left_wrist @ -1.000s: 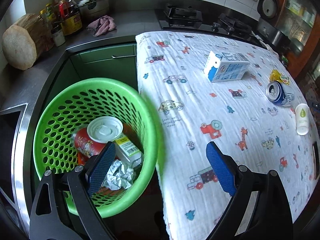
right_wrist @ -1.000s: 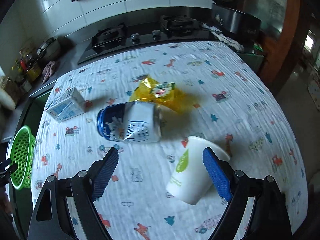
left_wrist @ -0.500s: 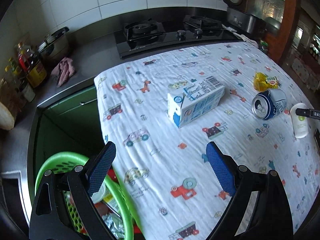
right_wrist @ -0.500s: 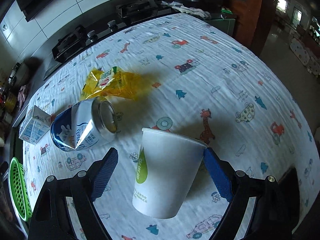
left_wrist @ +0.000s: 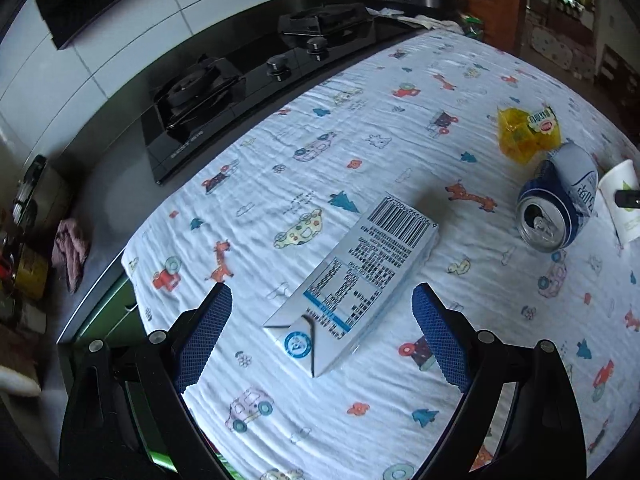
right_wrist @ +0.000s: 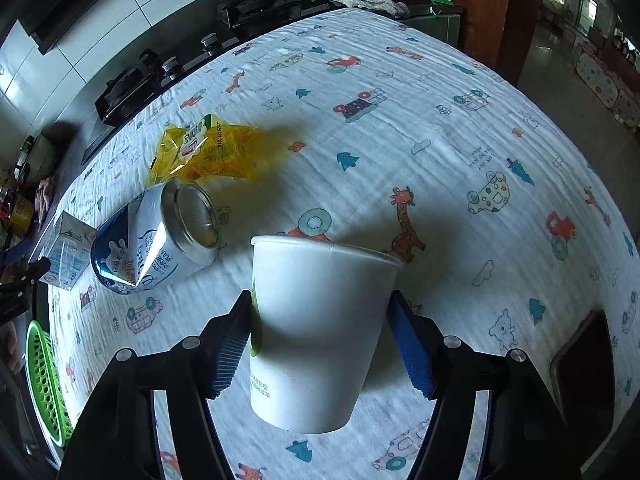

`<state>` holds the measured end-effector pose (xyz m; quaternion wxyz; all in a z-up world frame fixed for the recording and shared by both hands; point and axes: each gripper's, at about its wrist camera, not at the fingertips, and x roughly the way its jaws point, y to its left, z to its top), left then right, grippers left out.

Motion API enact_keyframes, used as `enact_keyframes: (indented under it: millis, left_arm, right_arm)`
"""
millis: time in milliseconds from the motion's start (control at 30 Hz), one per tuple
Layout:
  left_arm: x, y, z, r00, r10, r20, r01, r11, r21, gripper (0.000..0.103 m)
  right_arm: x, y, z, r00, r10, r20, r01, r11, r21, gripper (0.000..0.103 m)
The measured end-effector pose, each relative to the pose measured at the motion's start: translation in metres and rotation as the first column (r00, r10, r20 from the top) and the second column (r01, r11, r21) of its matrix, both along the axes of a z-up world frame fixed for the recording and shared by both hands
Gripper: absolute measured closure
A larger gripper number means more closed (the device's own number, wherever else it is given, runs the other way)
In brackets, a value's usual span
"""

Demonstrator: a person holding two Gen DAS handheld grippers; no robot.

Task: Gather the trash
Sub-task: 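Grasp the white paper cup with right while left grasps the white milk carton, then carry the carton over the basket and release it with left while right carries the cup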

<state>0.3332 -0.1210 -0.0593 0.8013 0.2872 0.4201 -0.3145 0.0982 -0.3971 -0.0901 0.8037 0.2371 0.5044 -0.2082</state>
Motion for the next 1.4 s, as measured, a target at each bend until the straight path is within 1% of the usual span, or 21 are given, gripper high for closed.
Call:
enact_keyframes:
  millis: [100, 200, 267, 300, 400, 433, 467, 567, 733, 833, 933, 1033, 1100, 1200, 1367, 1400]
  left_arm:
    - [0.004, -0.01, -0.012, 0.999, -0.038, -0.025, 0.039, 0.999, 0.034, 0.013]
    - [0.005, -0.015, -0.02, 0.998, -0.058, -0.039, 0.059, 0.997, 0.044, 0.016]
    - [0.006, -0.016, -0.024, 0.996, -0.063, -0.063, 0.065, 0.997, 0.039, 0.03]
    - [0.006, -0.016, -0.025, 0.997, -0.06, -0.058, 0.062, 0.997, 0.039, 0.03]
    - [0.001, -0.013, -0.022, 0.997, -0.067, -0.043, 0.068, 0.997, 0.022, 0.041]
    - [0.0, -0.012, -0.02, 0.997, -0.066, -0.044, 0.067, 0.998, 0.016, 0.046]
    - [-0.002, -0.01, -0.018, 0.997, -0.061, -0.048, 0.061, 0.998, 0.005, 0.05]
    - [-0.006, 0.0, -0.012, 0.998, -0.013, -0.056, 0.012, 1.0, -0.027, 0.055]
    - [-0.023, 0.024, -0.001, 0.996, 0.059, -0.063, -0.065, 0.994, -0.083, 0.058]
    - [-0.04, 0.045, 0.012, 0.994, 0.099, -0.045, -0.103, 0.988, -0.112, 0.058]
    - [-0.056, 0.071, 0.027, 0.988, 0.149, -0.034, -0.153, 0.977, -0.146, 0.058]
    - [-0.075, 0.103, 0.045, 0.978, 0.207, -0.004, -0.205, 0.963, -0.176, 0.058]
    - [-0.087, 0.124, 0.056, 0.968, 0.249, 0.038, -0.239, 0.955, -0.176, 0.058]
    - [-0.104, 0.159, 0.067, 0.947, 0.315, 0.065, -0.299, 0.936, -0.185, 0.058]
    - [-0.125, 0.211, 0.073, 0.906, 0.412, 0.095, -0.393, 0.903, -0.172, 0.058]
    - [-0.129, 0.222, 0.072, 0.895, 0.435, 0.101, -0.416, 0.894, -0.165, 0.058]
  right_arm:
    - [-0.003, 0.0, 0.0, 1.0, 0.007, -0.003, -0.007, 1.0, -0.002, 0.038]
    - [-0.006, 0.0, 0.0, 1.0, 0.007, -0.004, -0.008, 1.0, -0.002, 0.038]
    - [-0.007, 0.0, 0.001, 1.0, 0.007, -0.006, -0.007, 1.0, -0.005, 0.038]
    - [-0.007, 0.0, 0.001, 1.0, 0.01, -0.008, -0.01, 1.0, -0.01, 0.039]
    - [-0.008, 0.007, 0.004, 0.999, 0.031, -0.013, -0.032, 0.999, -0.04, 0.039]
    - [-0.008, 0.01, 0.006, 0.999, 0.039, -0.014, -0.04, 0.998, -0.051, 0.039]
    - [-0.009, 0.013, 0.008, 0.999, 0.049, -0.011, -0.05, 0.997, -0.061, 0.039]
    - [-0.012, 0.023, 0.013, 0.997, 0.078, 0.001, -0.077, 0.994, -0.078, 0.039]
    - [-0.018, 0.04, 0.022, 0.992, 0.121, 0.029, -0.118, 0.989, -0.092, 0.039]
    - [-0.021, 0.054, 0.031, 0.985, 0.164, 0.052, -0.158, 0.982, -0.102, 0.04]
    - [-0.023, 0.071, 0.041, 0.973, 0.218, 0.081, -0.209, 0.972, -0.106, 0.039]
    - [-0.024, 0.088, 0.05, 0.956, 0.273, 0.108, -0.261, 0.959, -0.11, 0.039]
    - [-0.023, 0.101, 0.056, 0.942, 0.312, 0.126, -0.299, 0.948, -0.113, 0.039]
    - [-0.021, 0.121, 0.065, 0.918, 0.368, 0.146, -0.353, 0.928, -0.117, 0.039]
    - [-0.015, 0.157, 0.077, 0.872, 0.458, 0.173, -0.441, 0.888, -0.131, 0.039]
    - [-0.013, 0.165, 0.079, 0.862, 0.474, 0.178, -0.456, 0.88, -0.133, 0.039]
